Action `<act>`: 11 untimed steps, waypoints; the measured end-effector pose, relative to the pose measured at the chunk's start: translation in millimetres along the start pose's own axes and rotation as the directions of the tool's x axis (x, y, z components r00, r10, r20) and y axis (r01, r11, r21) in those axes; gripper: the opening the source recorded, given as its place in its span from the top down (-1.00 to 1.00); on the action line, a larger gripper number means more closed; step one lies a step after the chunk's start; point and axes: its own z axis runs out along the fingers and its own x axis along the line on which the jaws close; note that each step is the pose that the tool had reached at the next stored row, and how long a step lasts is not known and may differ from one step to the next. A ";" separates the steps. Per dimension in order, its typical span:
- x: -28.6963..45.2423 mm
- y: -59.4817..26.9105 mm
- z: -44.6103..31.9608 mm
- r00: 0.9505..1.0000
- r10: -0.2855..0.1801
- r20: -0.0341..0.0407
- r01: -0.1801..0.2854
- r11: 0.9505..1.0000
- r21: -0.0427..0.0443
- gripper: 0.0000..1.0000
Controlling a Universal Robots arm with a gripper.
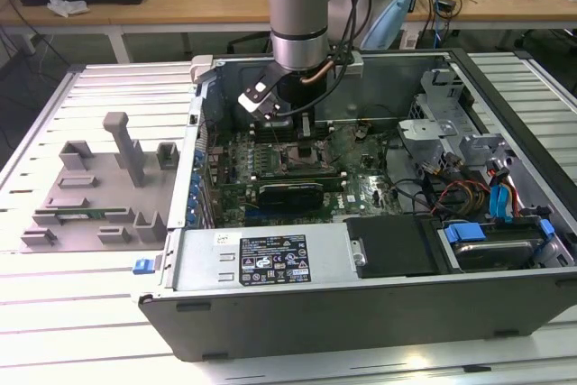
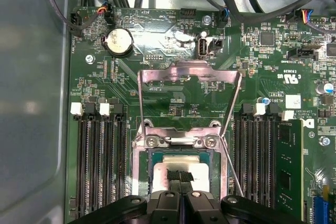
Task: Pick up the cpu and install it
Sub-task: 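Place the cpu into insertion slot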
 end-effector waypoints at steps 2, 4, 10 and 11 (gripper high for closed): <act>-0.3 0.2 -4.4 1.000 0.000 0.000 0.000 1.000 0.000 0.79; -0.5 0.6 -10.8 1.000 0.000 0.000 0.000 1.000 0.000 0.79; -1.4 2.1 -32.6 1.000 0.000 0.002 0.000 1.000 0.000 0.79; -1.6 2.4 -38.5 1.000 0.000 0.003 0.000 1.000 0.000 0.79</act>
